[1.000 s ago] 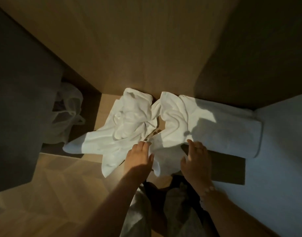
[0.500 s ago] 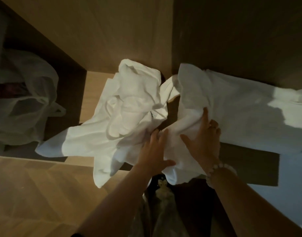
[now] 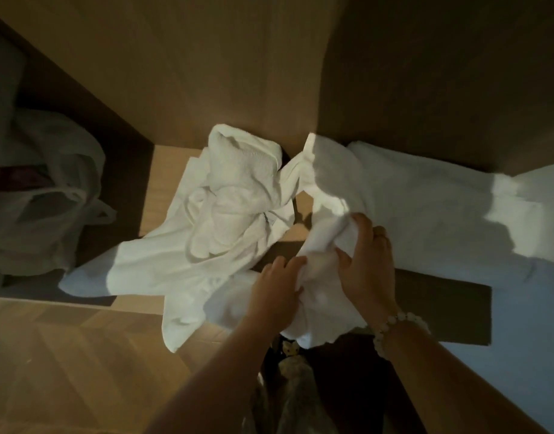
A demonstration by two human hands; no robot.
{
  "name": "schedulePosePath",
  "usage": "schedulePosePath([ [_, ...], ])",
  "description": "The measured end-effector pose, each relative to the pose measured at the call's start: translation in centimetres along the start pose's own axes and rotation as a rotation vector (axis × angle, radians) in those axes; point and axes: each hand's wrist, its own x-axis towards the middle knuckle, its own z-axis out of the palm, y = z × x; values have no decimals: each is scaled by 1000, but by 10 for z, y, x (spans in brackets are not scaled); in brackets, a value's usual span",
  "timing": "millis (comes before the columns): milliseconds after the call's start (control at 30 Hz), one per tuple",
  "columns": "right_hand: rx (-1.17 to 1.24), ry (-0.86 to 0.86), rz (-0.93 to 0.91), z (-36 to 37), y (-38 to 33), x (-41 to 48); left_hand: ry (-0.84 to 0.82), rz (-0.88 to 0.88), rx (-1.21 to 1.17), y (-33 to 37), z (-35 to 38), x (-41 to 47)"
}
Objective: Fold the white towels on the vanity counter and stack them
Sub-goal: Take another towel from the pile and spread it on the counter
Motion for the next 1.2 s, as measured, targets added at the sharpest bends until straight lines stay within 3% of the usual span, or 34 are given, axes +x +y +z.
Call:
schedulePosePath([
  [233,118,106,-100,-87,-46,-38,95,42,21,41,-76,-49],
  [400,86,216,-157,-156,-89,-56,266,92,166,81,-145,-83],
  [567,200,321,-175,-228,-150,-62,411,76,-79,120,-225,-128],
  [733,275,257,-326,-287,-216,-78,690,117,-240,125,-302,-171],
  [900,341,272,-536,-313,-281,-93,900,121,-285,112,-357,-206],
  [1200,349,180,-705,-295,-357,-115,1066,39,-267,61,-393,-256],
])
